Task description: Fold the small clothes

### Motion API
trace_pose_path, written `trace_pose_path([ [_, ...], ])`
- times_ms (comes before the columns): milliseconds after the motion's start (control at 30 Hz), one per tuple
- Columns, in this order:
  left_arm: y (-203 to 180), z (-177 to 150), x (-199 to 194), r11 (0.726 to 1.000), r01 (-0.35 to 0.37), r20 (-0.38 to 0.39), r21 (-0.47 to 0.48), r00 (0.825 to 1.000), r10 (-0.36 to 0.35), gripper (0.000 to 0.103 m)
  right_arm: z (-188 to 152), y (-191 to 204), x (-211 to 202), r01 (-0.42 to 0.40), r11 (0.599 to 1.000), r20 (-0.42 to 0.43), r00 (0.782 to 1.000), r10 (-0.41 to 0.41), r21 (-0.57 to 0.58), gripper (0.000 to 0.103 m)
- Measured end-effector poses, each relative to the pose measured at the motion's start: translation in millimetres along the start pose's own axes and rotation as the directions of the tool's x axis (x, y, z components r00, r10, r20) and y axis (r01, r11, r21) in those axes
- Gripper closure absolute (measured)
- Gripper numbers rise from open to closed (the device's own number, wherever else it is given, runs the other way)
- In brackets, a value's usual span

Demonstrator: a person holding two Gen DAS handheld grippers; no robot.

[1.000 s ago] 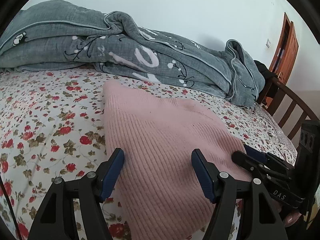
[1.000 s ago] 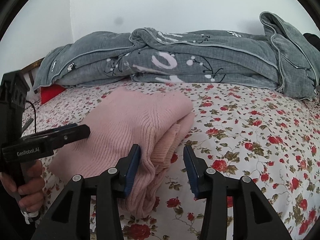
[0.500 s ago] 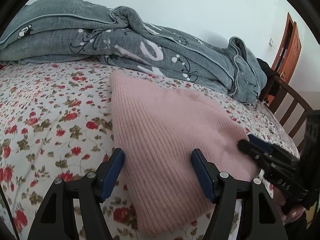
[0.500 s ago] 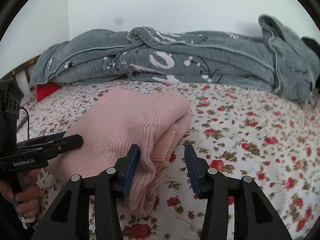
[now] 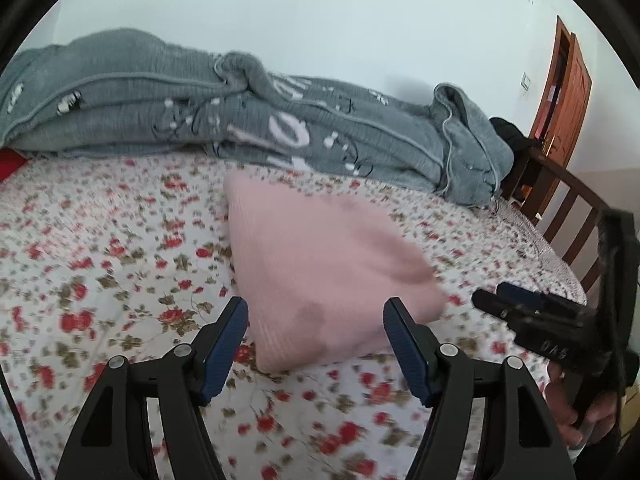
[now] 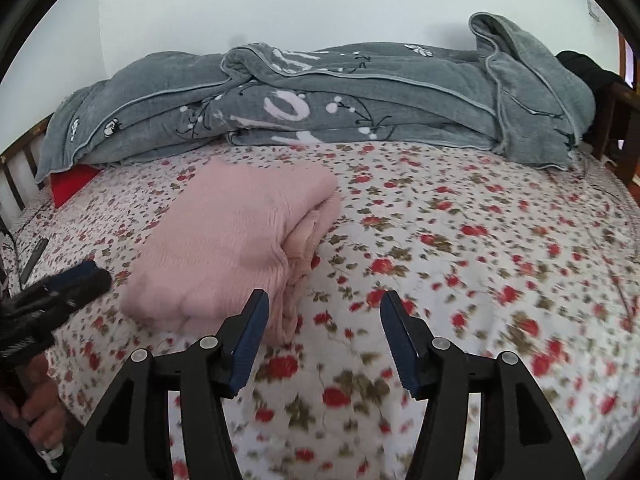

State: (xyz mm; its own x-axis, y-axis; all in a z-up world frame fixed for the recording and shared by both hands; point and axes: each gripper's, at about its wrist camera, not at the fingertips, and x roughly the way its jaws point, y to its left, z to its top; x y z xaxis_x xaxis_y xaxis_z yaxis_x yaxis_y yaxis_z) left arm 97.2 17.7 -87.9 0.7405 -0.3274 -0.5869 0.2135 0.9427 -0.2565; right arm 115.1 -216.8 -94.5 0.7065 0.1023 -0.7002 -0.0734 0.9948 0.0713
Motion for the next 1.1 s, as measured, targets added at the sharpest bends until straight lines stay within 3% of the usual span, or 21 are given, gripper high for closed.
trace_pose_path([
  [67, -8.7, 5.3, -15.0, 0.999, -0.051, -0.018, -0.006, 0.999, 0.051, 0.034, 0.0, 3.2, -19.4, 0.047, 0.999, 0.008, 0.999, -0.046, -0.018, 0.046],
  [133, -15.9, 8.2, -27.3, 0.993, -0.115, -0.049, -0.01, 0.992, 0.114, 0.032, -0.5, 4.3, -39.9, 0.069, 0.997, 0.023, 0.997, -0.069, -0.026, 0.037],
  [200, -20.8, 8.6, -37.6, 0.991, -0.136, -0.066, -0.009, 0.989, 0.135, 0.029, -1.8, 2.3, -61.1, 0.05, 0.999, 0.049, 0.998, -0.049, -0.02, 0.017],
  [367, -42.4, 7.1, -71.0, 0.982, -0.189, -0.059, 0.024, 0.98, 0.191, 0.025, -6.7, -5.9, -112.2, 0.06, 0.998, 0.098, 0.993, -0.061, 0.016, 0.007],
  [633, -72.2, 9.2, -108.7, 0.975, -0.215, 0.0, 0.056, 0.977, 0.215, 0.02, -13.6, -10.2, -154.2, 0.085, 0.996, 0.129, 0.988, -0.085, 0.009, 0.001],
  [1100, -77.7, 10.0, -121.6, 0.971, -0.236, 0.02, 0.046, 0.972, 0.235, 0.02, -18.8, -5.7, -161.9, 0.106, 0.994, 0.129, 0.986, -0.103, -0.02, 0.001],
])
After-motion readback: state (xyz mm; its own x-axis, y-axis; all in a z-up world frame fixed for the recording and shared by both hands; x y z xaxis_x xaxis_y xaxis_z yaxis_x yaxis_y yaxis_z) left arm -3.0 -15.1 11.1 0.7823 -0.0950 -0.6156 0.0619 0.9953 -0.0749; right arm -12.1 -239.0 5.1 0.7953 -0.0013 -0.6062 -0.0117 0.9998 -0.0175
